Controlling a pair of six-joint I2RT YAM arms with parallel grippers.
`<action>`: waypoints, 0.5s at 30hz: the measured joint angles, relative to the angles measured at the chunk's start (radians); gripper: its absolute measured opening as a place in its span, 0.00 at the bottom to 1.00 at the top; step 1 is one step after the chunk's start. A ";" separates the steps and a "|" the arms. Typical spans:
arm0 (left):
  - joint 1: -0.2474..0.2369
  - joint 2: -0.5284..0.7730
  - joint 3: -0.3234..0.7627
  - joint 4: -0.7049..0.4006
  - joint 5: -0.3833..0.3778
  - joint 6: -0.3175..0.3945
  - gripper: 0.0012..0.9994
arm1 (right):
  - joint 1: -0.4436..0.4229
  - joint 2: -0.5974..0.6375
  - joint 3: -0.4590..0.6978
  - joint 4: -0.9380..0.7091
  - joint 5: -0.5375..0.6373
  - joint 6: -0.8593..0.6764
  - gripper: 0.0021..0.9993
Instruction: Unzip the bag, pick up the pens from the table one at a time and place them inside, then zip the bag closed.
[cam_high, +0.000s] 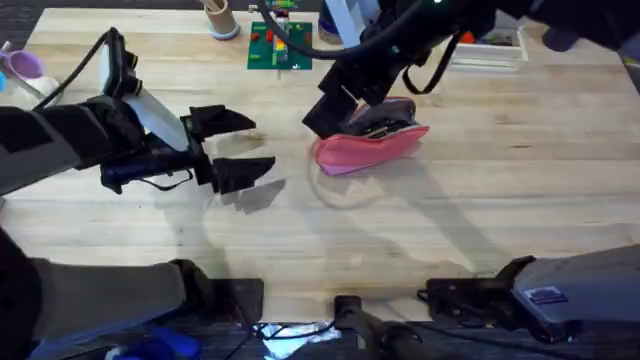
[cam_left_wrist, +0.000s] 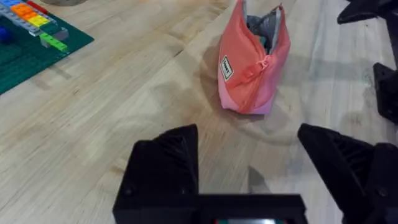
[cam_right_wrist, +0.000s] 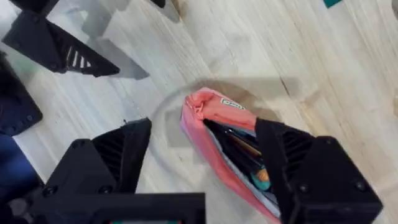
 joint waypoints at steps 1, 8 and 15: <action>0.000 0.000 0.000 0.000 0.000 0.000 1.00 | 0.000 0.000 0.000 0.000 -0.003 0.001 1.00; 0.000 0.000 0.000 0.000 0.000 0.000 1.00 | 0.000 0.000 0.000 -0.001 -0.006 0.023 1.00; 0.000 0.000 0.000 0.000 0.000 0.000 1.00 | 0.006 0.010 0.000 0.019 -0.005 0.033 1.00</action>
